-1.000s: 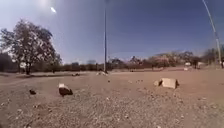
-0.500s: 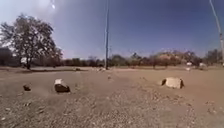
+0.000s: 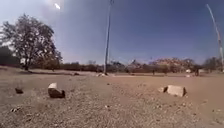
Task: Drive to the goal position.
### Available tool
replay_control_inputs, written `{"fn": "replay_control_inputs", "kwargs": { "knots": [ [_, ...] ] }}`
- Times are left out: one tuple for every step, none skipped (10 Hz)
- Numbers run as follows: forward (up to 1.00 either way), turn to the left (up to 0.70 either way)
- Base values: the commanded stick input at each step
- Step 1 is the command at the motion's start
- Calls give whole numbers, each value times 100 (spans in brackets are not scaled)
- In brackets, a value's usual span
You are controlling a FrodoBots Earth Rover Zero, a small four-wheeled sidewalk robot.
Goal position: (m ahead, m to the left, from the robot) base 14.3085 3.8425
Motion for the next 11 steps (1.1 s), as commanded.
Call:
{"fn": "replay_control_inputs", "kwargs": {
  "knots": [
    [50, 0],
    [50, 0],
    [50, 0],
    [50, 0],
    [50, 0],
    [50, 0],
    [50, 0],
    [50, 0],
    [50, 0],
    [50, 0],
    [50, 0]
  ]
}}
